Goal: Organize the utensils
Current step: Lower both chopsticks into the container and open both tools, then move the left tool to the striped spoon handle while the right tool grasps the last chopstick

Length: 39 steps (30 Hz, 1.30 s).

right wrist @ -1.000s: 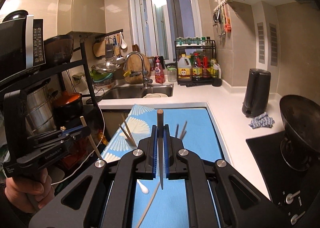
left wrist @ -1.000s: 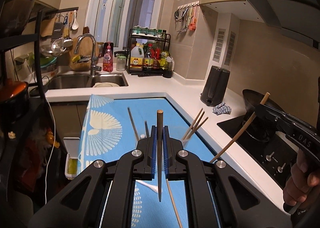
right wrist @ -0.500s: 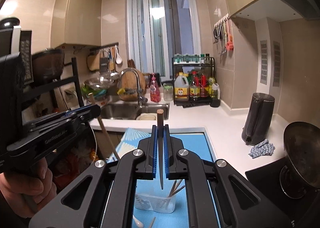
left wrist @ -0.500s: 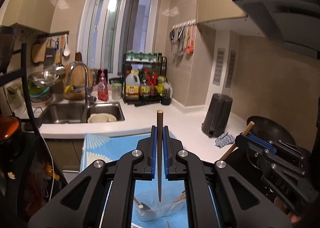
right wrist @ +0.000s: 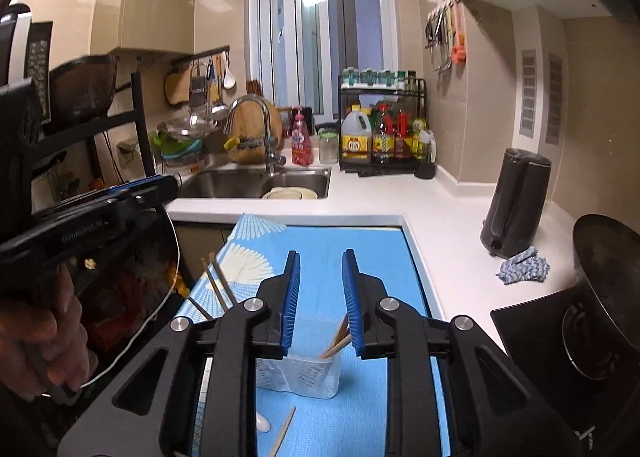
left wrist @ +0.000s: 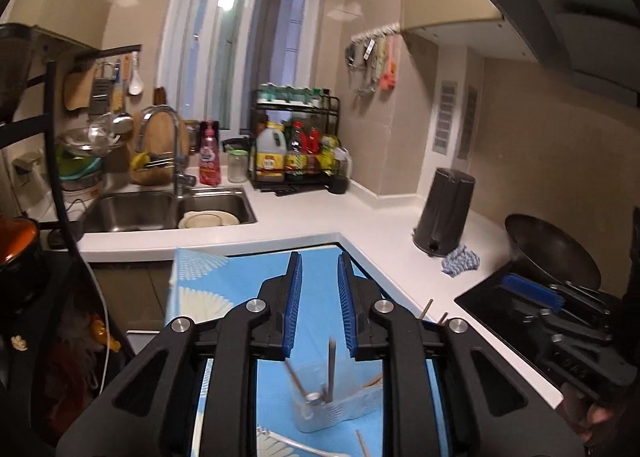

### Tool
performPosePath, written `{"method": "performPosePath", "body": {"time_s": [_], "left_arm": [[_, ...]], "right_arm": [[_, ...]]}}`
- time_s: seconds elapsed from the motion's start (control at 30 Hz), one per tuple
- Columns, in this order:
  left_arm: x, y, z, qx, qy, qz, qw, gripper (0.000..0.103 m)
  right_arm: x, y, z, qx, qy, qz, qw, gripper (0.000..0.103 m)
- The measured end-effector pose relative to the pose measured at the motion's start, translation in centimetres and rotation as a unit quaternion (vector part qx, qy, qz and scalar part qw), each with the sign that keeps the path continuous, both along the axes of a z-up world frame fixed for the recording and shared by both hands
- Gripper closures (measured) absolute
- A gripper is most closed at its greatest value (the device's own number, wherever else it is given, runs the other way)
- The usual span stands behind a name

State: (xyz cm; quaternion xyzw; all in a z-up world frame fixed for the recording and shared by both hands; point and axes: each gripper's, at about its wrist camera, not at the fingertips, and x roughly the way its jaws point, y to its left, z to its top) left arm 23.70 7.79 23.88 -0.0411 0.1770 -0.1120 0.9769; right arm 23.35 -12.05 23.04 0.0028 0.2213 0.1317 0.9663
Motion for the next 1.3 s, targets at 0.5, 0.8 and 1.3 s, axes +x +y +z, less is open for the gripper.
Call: {"method": "performPosePath", "body": {"time_s": [0.5,0.8,1.3], "left_arm": [[4.1,6.8,-19.3,-0.013,0.199,0.069,0.9776,0.084],[9.8,5.7,-25.4,0.004,0.269,0.070,0.9607,0.084],[1.2,4.7,-26.6,0.040,0.295,0.093,0.9501,0.082]], "right_arm": [[-9.8,2.7,-15.1,-0.002,0.115,0.032,0.993,0.080],[-9.4,5.7,-23.6,-0.061,0.217,0.037,0.973,0.078],[-11.8,2.9,-25.9,-0.111,0.231,0.014,0.967,0.081]]}}
